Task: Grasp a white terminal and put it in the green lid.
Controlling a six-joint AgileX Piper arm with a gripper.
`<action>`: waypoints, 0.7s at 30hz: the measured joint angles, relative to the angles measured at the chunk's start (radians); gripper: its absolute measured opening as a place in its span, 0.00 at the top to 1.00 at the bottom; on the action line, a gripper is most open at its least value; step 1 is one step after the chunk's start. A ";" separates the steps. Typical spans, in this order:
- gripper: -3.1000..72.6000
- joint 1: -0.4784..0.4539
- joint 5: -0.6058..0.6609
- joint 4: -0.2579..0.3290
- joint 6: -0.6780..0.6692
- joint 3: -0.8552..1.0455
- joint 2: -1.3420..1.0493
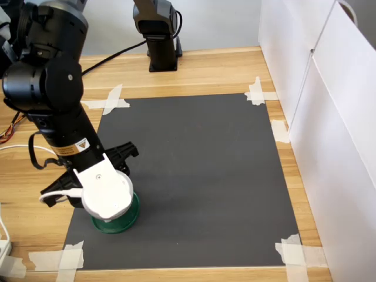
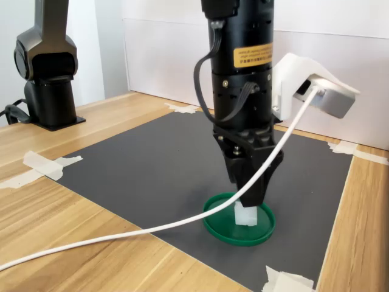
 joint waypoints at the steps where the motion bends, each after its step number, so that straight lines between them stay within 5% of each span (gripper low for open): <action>1: 0.26 0.000 -0.001 0.005 0.003 0.000 -0.015; 15: 0.28 -0.018 0.016 0.033 0.013 0.000 -0.180; 21: 0.52 -0.083 0.016 0.062 0.003 0.000 -0.202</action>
